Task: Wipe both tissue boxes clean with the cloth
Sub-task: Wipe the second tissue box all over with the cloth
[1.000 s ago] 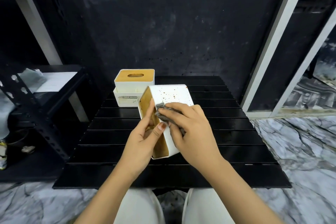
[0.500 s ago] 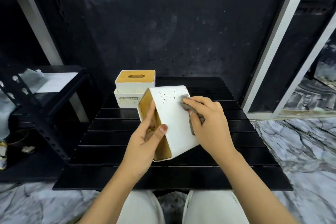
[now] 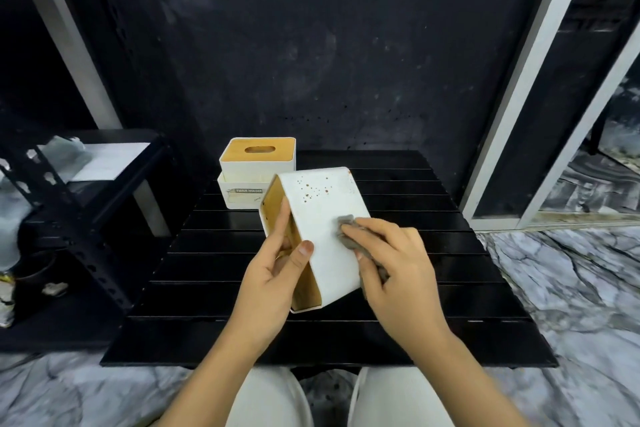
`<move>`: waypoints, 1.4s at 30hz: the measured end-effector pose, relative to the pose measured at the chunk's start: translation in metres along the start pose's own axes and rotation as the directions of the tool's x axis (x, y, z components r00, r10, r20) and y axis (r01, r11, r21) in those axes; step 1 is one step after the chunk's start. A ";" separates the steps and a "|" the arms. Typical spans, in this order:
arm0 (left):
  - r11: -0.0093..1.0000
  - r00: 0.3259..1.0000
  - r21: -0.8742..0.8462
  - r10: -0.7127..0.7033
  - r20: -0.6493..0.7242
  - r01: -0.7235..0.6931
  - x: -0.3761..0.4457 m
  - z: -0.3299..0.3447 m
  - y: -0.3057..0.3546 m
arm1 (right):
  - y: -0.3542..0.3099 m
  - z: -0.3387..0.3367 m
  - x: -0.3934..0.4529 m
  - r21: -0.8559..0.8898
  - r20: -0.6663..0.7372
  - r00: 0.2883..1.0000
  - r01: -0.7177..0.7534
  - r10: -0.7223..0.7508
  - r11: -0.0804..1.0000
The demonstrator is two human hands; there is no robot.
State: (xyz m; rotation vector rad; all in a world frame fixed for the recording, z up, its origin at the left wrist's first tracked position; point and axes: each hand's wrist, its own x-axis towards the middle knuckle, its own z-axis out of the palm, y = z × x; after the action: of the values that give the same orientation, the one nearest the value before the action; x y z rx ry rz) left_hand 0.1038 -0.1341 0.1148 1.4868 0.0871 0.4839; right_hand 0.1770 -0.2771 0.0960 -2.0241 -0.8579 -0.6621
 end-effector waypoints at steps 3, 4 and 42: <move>1.000 1.000 0.006 -0.002 0.024 0.002 -0.001 0.001 0.003 | -0.010 0.004 0.010 -0.014 0.032 0.993 0.112 -0.111 0.994; 1.000 1.000 0.013 -0.004 0.030 0.004 -0.001 0.001 0.003 | -0.010 0.005 0.015 -0.018 0.043 0.992 0.123 -0.122 0.992; 0.979 1.000 0.202 -0.024 -0.011 0.026 0.009 -0.018 0.002 | -0.019 0.032 0.018 0.035 -0.052 0.982 0.184 -0.182 0.982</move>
State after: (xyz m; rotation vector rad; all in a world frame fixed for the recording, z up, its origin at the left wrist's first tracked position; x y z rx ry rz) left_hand 0.1053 -0.1136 0.1169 1.6812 0.1657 0.4715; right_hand 0.1781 -0.2365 0.1009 -1.9010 -1.0284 -0.7871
